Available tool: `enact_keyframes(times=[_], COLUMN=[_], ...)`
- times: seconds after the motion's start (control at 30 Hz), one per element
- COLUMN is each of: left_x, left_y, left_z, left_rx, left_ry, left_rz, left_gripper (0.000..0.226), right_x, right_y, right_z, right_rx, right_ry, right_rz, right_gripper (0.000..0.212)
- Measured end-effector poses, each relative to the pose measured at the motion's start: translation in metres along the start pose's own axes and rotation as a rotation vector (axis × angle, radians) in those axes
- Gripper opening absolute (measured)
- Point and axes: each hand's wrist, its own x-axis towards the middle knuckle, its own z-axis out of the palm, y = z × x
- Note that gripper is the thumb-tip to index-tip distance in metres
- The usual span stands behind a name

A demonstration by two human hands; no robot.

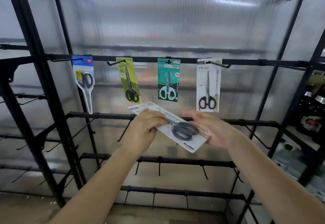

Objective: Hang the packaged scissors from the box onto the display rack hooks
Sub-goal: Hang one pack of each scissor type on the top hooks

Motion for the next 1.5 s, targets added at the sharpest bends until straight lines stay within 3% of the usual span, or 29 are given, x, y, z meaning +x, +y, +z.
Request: enact_keyframes(times=[0.1,0.2,0.33,0.5,0.7,1.07,1.13,1.23,1.33,1.5], left_x=[-0.005,-0.007,-0.002,0.014,0.034,0.068,0.068,0.069,0.066,0.068], left_y=[0.004,0.01,0.024,0.045,0.083,0.11,0.106,0.098,0.088,0.072], left_z=[0.007,0.016,0.031,0.057,0.085,0.077,0.075,0.07,0.067,0.065], left_rx=[0.108,0.185,0.158,0.109,0.071,0.089,0.082,0.082,0.115,0.142], left_ry=[-0.032,-0.092,-0.157,-0.229,-0.3,-0.248,-0.216,-0.213,-0.232,-0.3], left_rz=[0.087,0.148,0.21,0.31,0.347,0.477,0.488,0.442,0.409,0.321], left_gripper=[0.025,0.022,0.033,0.03,0.043,0.031,0.02,0.033,0.025,0.023], right_x=[0.0,-0.008,-0.026,-0.056,-0.095,-0.096,-0.087,-0.078,-0.071,-0.048], right_y=[0.018,0.03,0.048,0.071,0.073,0.026,0.018,0.018,0.022,0.001], right_z=[-0.008,-0.015,-0.024,-0.048,-0.072,-0.067,-0.059,-0.048,-0.042,-0.048], right_rx=[-0.017,-0.045,-0.011,0.027,0.002,-0.028,-0.077,-0.07,-0.032,-0.352], right_ry=[0.002,0.13,0.255,0.456,0.632,0.6,0.622,0.689,0.792,1.007], right_rz=[-0.061,-0.155,-0.287,-0.368,-0.463,-0.713,-0.717,-0.696,-0.674,-0.546], right_gripper=[0.062,0.068,0.059,0.065,0.073,0.067,0.066,0.06,0.052,0.052])
